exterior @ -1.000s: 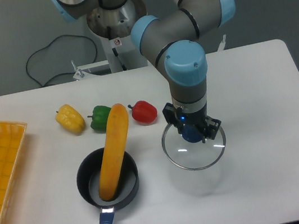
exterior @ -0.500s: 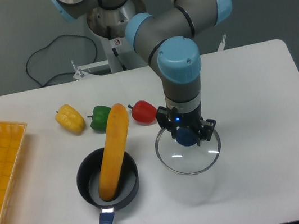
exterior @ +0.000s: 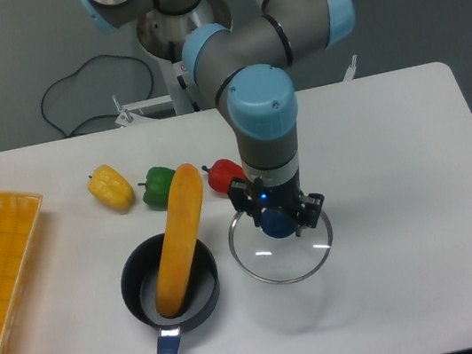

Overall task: Close the pot lid
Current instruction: 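Carry the held glass lid toward the saucepan and over its rim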

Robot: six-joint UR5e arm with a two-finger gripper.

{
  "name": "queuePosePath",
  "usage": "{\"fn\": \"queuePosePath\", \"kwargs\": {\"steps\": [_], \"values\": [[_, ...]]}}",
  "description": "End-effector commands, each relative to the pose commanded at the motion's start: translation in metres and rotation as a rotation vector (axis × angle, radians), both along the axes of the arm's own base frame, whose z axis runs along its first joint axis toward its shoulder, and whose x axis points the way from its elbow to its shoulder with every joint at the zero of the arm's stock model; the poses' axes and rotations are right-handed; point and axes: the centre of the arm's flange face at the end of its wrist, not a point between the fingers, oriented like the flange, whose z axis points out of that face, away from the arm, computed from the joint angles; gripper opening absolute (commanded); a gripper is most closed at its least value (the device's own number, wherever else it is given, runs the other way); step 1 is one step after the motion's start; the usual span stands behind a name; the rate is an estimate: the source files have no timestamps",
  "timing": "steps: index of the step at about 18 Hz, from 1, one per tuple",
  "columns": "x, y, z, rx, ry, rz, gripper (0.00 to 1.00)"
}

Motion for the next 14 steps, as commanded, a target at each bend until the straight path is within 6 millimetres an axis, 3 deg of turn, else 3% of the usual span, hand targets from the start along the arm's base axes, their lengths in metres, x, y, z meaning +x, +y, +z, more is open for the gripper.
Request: {"fn": "queuePosePath", "kwargs": {"steps": [7, 14], "values": [[0.032, 0.016, 0.006, -0.067, -0.002, -0.042, 0.60], [0.058, 0.034, 0.002, -0.061, -0.023, 0.033, 0.60]]}}
